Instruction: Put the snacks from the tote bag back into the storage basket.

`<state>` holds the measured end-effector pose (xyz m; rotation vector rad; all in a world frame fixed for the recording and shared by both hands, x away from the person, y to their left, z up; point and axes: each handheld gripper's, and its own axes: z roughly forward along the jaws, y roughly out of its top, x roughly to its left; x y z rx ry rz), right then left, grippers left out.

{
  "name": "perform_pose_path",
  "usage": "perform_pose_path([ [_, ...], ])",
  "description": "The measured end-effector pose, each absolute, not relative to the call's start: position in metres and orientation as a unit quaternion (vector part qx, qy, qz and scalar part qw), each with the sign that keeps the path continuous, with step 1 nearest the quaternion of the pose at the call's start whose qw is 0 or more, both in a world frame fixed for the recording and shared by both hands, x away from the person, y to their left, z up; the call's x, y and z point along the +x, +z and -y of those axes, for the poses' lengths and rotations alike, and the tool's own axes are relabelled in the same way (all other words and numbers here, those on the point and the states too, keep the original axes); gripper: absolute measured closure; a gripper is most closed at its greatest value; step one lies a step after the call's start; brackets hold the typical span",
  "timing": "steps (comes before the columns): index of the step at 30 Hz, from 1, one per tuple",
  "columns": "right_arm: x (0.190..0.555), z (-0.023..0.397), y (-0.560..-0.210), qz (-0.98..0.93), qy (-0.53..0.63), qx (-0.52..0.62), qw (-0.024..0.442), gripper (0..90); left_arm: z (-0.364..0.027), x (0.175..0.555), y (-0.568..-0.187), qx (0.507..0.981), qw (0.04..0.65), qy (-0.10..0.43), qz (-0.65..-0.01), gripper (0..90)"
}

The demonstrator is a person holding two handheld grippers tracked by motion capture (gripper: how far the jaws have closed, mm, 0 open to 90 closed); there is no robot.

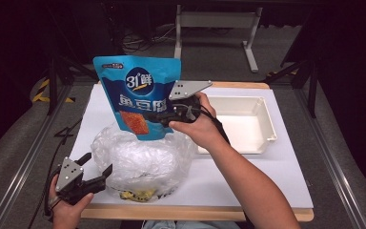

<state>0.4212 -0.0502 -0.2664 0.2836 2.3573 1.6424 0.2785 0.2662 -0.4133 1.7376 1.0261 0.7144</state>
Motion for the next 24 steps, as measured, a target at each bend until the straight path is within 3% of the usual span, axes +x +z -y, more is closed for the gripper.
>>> perform_pose_path([
  [24, 0.433, 0.107, -0.252, -0.802, 0.557, 0.142, 0.162, 55.2, -0.265, 0.279, -0.414, 0.714, 0.478, 0.294, -0.420, 19.8],
])
